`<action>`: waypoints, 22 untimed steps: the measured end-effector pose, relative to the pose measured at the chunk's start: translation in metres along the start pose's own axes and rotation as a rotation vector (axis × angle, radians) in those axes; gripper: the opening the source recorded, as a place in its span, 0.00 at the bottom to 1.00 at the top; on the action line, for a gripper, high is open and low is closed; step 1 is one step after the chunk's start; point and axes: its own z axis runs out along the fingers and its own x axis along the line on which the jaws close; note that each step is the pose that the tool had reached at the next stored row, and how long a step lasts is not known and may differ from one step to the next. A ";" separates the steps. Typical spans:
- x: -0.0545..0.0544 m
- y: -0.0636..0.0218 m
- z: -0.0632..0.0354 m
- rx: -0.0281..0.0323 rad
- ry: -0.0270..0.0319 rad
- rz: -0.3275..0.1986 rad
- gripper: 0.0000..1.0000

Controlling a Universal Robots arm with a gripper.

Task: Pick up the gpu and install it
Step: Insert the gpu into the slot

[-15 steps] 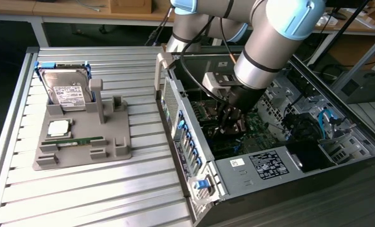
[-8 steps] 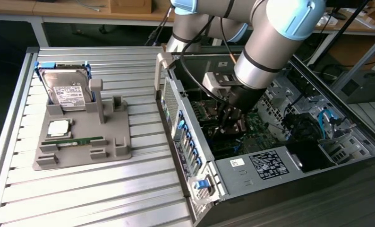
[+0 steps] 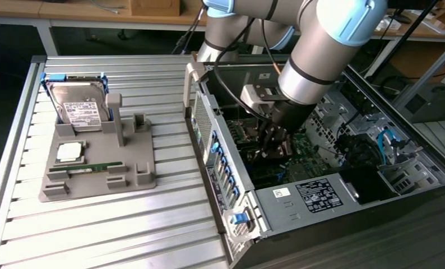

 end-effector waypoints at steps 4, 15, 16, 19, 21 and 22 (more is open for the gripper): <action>0.000 0.0003 -0.0012 0.0008 -0.0004 0.000 0.27; -0.002 0.0005 -0.0007 0.0007 -0.0001 0.000 0.27; -0.003 0.0005 -0.0005 0.0007 -0.0001 0.000 0.27; -0.003 0.0004 -0.0003 0.0005 0.0017 -0.010 0.27; -0.003 0.0004 0.0000 0.0003 0.0021 -0.012 0.27; -0.003 0.0004 0.0004 0.0004 0.0020 -0.012 0.27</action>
